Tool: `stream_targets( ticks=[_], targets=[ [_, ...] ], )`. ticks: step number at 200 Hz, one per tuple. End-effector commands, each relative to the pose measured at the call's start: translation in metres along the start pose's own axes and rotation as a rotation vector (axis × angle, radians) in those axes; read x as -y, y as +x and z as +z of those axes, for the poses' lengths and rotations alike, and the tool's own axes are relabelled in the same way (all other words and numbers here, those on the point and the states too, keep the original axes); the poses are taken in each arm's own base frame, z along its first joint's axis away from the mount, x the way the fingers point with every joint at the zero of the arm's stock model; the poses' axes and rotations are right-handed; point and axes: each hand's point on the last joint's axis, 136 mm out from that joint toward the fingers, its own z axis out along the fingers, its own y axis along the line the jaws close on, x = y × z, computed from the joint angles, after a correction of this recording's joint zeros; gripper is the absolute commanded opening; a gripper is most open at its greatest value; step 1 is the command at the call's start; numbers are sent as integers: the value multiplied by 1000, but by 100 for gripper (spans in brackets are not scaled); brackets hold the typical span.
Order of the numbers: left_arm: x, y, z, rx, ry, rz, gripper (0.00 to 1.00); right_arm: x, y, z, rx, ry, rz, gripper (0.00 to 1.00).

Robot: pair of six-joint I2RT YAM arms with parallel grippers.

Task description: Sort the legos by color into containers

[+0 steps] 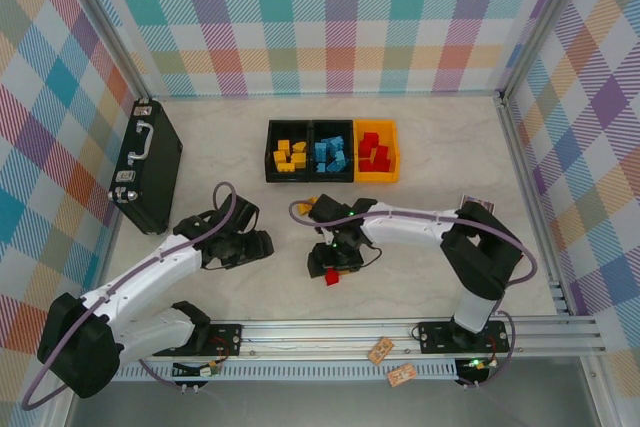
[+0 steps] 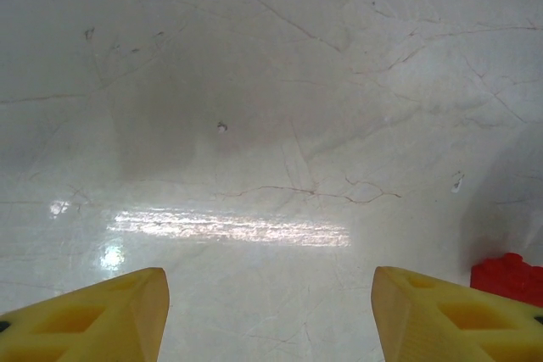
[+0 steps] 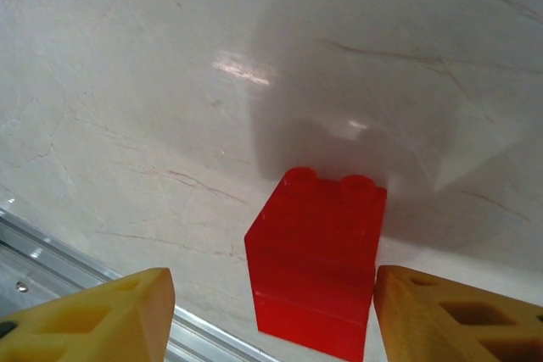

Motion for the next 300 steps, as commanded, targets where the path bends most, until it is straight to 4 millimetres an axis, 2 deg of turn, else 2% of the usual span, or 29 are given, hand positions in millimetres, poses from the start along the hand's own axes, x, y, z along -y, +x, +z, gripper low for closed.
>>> stream_targets(
  ticks=[1,23,65,91,129,166,235,261,300],
  targets=[
    [-6,10,1,-25,-3,-24,64,5,1,3,-10,94,6,57],
    [-7,11,-1,-24,3,-27,64,8,0,6,2,143,-6,44],
    [-1,14,-3,-20,51,-35,64,18,-1,4,1,206,-29,31],
    [3,14,-1,-17,72,-41,64,26,-3,-2,19,256,-54,25],
    [15,13,4,-18,97,-35,64,31,-11,-20,72,282,-73,23],
    [32,8,6,-15,115,-8,64,37,-22,-43,141,271,-59,21],
    [77,1,15,-12,163,62,64,69,-55,-100,271,253,15,20],
    [97,-1,20,-18,181,94,64,83,-77,-125,339,247,48,20],
    [127,-5,23,-6,202,137,64,107,-124,-161,439,229,119,20]
  ],
)
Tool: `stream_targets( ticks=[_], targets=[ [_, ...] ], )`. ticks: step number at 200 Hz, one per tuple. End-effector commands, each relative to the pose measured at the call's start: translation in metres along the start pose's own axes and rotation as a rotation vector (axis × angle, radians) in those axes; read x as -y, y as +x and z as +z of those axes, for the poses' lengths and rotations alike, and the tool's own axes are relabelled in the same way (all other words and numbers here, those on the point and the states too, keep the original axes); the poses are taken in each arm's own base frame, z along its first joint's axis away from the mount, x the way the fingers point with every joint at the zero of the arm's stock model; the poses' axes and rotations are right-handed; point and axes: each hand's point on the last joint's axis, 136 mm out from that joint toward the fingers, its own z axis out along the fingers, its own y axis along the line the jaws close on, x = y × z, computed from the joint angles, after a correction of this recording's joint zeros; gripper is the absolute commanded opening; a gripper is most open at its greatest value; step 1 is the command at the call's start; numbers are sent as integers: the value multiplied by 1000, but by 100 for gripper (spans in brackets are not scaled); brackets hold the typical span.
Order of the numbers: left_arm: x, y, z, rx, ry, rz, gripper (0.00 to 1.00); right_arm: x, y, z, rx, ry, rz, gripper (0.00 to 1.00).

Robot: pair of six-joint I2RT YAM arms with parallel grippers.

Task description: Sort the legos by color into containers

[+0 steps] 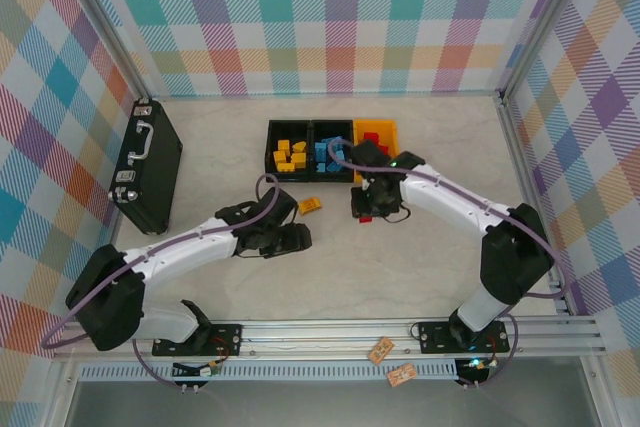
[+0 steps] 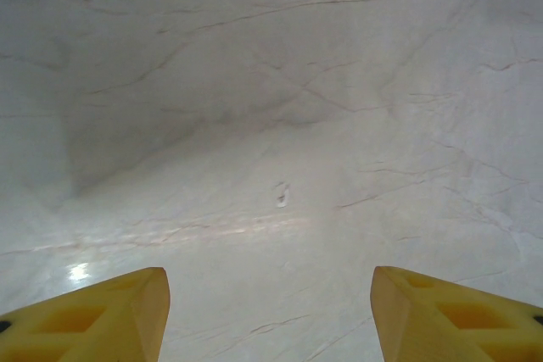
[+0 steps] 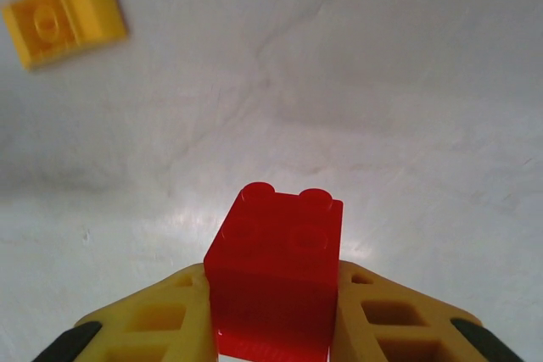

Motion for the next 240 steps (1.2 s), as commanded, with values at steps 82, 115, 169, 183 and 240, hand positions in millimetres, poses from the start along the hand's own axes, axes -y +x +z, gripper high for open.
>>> stream_targets(
  ticks=[82,115,169,183,240],
  targets=[
    [38,-11,4,42,37,56,63,48,-132,9,130,48,124,19],
    [33,-7,4,40,19,52,63,54,-149,28,110,68,140,20],
    [29,-8,2,44,-14,56,63,56,-160,48,90,76,151,28],
    [29,-9,2,41,-20,56,63,55,-164,46,94,74,149,34],
    [33,-13,-2,64,-21,60,63,52,-175,17,144,71,126,53]
  ],
)
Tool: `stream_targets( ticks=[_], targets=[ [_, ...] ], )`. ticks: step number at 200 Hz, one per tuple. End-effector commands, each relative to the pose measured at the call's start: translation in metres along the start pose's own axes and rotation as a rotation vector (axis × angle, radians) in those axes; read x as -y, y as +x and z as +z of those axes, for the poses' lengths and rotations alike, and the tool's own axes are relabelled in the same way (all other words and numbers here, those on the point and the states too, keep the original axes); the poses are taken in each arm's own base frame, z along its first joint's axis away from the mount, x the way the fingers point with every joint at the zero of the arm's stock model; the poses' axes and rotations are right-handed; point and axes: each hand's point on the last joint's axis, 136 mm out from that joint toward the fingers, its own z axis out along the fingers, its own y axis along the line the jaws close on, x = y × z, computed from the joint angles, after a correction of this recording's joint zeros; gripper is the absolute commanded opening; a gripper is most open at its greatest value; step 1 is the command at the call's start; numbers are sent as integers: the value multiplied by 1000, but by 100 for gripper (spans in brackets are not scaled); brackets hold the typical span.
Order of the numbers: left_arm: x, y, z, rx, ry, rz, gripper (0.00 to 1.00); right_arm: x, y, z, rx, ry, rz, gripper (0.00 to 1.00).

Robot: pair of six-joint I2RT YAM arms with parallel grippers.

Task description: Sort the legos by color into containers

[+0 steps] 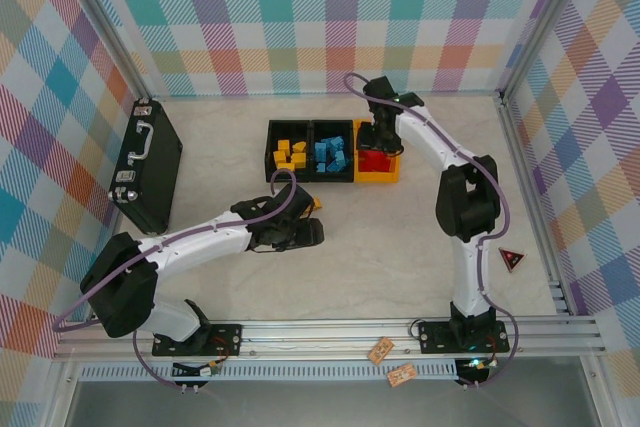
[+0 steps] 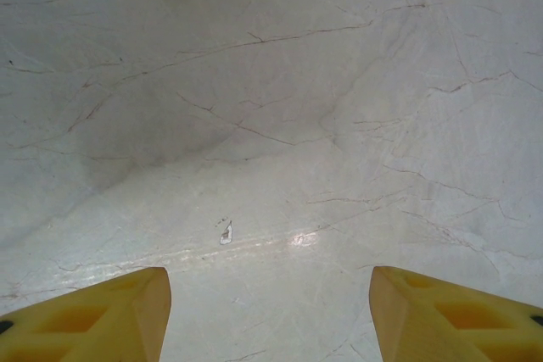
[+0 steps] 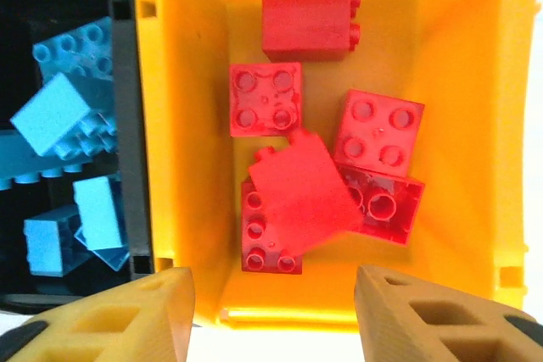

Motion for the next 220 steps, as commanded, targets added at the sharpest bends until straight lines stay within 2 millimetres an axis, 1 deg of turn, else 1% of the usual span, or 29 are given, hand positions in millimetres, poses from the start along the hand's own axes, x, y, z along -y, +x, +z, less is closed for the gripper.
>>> stream_targets(
  ticks=[1,23,36,62,90,128,154,177,204,208,213,220],
  targets=[
    [8,-3,-6,13,-9,6,63,2,-5,-22,21,0,-16,54],
    [9,-7,-8,27,-12,8,63,-1,-3,-38,35,-26,-12,55],
    [9,-8,-8,31,-14,8,64,-3,-1,-51,54,-56,-6,55],
    [11,-12,-10,40,-28,18,64,-7,15,-75,64,-125,6,55],
    [12,-19,-12,59,-46,29,64,-12,48,-94,47,-209,12,55],
    [10,-32,-17,81,-78,39,64,-14,106,-110,5,-294,6,55],
    [2,-47,-21,98,-103,20,64,-14,149,-114,-38,-341,2,55],
    [-6,-65,-25,114,-136,5,64,-12,180,-117,-59,-355,-7,56],
    [-11,-83,-19,103,-154,10,65,-6,207,-117,-76,-360,-1,58],
    [-12,-85,-18,99,-162,9,66,-4,211,-116,-81,-358,4,58],
    [-13,-86,-16,94,-175,5,70,-3,214,-115,-85,-359,10,59],
    [-15,-89,-13,86,-194,1,72,-2,220,-115,-92,-360,17,59]
  ],
)
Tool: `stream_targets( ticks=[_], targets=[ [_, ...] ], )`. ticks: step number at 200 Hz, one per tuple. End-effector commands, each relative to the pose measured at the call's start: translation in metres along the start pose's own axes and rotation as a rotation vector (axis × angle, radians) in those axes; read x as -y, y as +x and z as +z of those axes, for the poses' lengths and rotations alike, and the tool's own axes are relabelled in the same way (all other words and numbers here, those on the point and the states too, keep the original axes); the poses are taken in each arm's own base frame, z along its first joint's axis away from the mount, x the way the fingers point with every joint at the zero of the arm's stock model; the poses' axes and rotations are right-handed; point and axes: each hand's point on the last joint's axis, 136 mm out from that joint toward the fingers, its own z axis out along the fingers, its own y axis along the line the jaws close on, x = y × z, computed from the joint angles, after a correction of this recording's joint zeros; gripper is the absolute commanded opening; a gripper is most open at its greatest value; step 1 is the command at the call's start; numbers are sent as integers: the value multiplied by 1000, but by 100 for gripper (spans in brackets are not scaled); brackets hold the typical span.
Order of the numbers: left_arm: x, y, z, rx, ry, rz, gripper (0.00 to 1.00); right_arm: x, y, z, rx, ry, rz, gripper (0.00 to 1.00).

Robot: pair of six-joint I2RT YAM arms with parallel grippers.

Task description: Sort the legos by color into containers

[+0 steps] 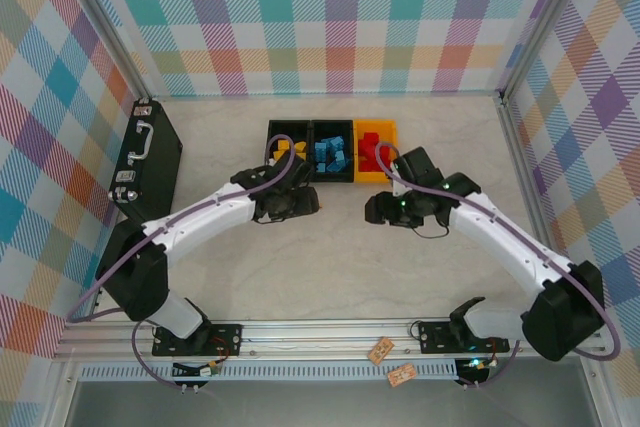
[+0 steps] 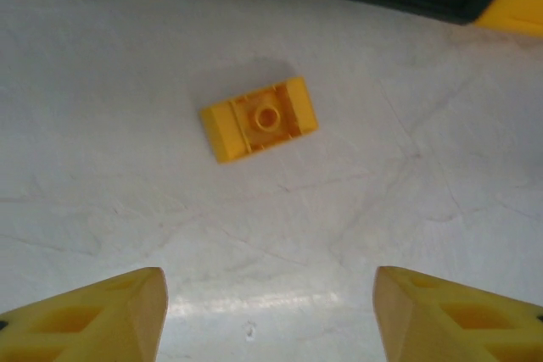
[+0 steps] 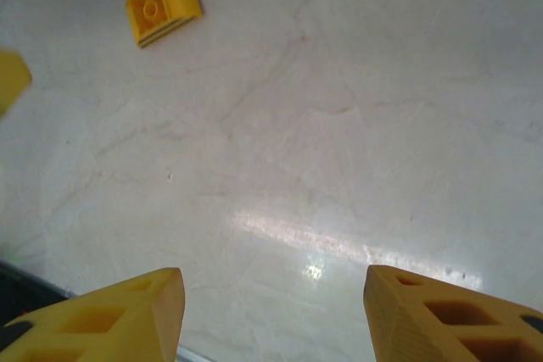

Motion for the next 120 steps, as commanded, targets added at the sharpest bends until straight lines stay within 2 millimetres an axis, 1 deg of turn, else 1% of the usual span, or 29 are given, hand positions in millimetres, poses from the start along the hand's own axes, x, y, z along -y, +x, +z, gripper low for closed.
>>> stream_targets(
  ticks=[1,16,31,40,51,69,95,120],
  targets=[
    [-7,-8,7,-26,-66,28,72,0,13,-1,3,-32,42,59],
    [-5,-10,15,-36,-86,15,75,1,22,-1,-1,-35,54,60],
    [-4,-12,26,-34,-104,-26,82,2,27,-1,4,-40,59,63],
    [-4,-14,31,-28,-117,-55,89,2,29,-1,5,-40,63,64],
    [-5,-17,38,-17,-135,-80,95,3,31,0,7,-42,70,64],
    [-5,-21,49,-7,-177,-98,96,4,33,1,5,-43,77,65],
    [-1,-25,64,7,-229,-88,97,6,36,5,-5,-36,81,64],
    [-3,-23,80,-4,-288,-104,97,10,38,8,-10,-26,86,64]
  ],
)
